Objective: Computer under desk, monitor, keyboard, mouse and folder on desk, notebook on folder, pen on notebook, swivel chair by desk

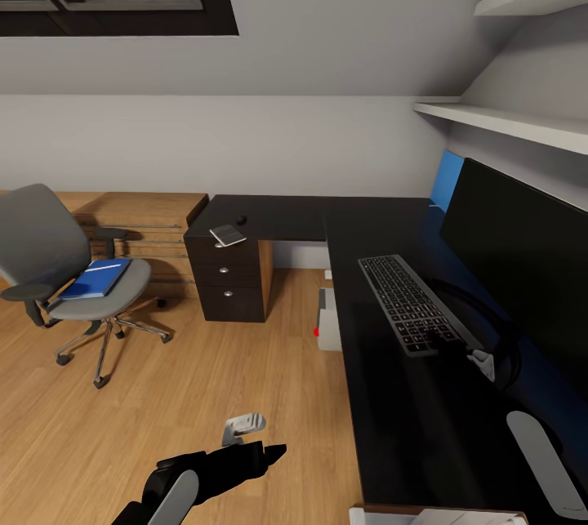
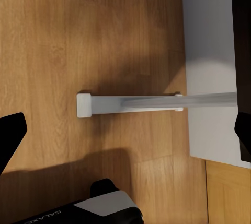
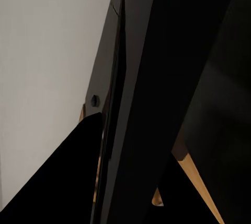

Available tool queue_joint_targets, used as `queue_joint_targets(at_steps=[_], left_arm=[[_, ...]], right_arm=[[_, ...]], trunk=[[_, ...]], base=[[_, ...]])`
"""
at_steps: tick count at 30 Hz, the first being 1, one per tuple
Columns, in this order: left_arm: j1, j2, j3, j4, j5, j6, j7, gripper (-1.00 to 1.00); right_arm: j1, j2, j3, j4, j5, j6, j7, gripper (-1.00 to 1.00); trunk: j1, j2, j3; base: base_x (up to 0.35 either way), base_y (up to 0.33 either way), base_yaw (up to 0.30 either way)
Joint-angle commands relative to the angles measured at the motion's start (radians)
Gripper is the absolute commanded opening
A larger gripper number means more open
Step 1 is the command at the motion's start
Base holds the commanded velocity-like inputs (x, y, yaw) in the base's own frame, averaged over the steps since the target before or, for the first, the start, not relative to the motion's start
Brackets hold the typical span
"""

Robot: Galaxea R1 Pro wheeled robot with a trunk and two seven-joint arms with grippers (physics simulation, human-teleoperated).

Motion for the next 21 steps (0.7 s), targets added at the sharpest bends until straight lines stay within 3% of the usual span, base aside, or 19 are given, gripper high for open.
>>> queue_joint_targets(at_steps=[1, 21], left_arm=[[-0.001, 0.001, -0.002, -0.001, 0.01, 0.002, 0.008, 1.0], [-0.001, 0.001, -0.002, -0.001, 0.011, 0.002, 0.008, 1.0]], right_arm=[[-0.001, 0.0, -0.002, -0.001, -0.006, 0.005, -0.001, -1.0], [0.001, 0.001, -0.002, 0.004, -0.004, 0.001, -0.001, -1.0]], trunk=[[0.0, -0.001, -0.001], [0.0, -0.001, -0.001]], base=[[0.0, 0.0, 0.0], [0.0, 0.0, 0.0]])
